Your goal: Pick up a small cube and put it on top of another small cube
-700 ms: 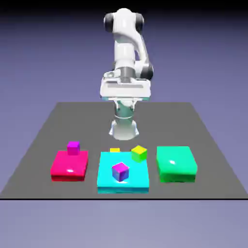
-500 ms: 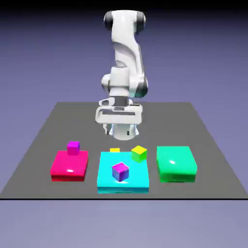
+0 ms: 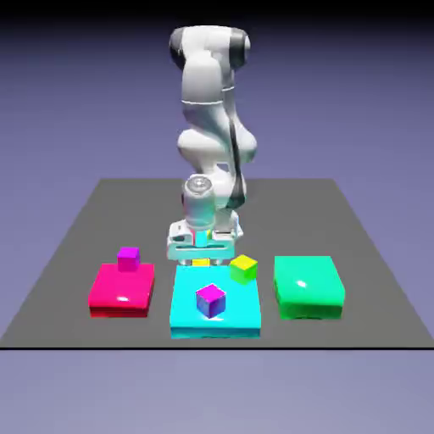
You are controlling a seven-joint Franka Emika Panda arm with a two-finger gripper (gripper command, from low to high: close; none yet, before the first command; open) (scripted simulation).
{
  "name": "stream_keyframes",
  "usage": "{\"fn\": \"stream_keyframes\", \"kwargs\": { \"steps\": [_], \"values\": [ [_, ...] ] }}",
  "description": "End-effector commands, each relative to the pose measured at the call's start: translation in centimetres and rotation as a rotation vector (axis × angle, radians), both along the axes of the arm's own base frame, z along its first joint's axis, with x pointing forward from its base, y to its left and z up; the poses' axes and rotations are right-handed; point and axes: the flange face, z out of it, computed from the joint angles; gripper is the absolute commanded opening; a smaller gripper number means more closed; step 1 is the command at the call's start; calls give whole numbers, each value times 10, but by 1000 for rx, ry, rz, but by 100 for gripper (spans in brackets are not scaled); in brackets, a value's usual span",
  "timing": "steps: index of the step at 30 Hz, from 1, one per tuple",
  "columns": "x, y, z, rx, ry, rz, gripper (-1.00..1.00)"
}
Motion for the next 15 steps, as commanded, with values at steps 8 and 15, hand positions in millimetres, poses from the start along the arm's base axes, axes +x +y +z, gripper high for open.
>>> {"fn": "stream_keyframes", "kwargs": {
  "steps": [8,15],
  "values": [
    [6,0,34,-2,0,0,-100],
    [6,0,69,0,0,0,-100]
  ]
}}
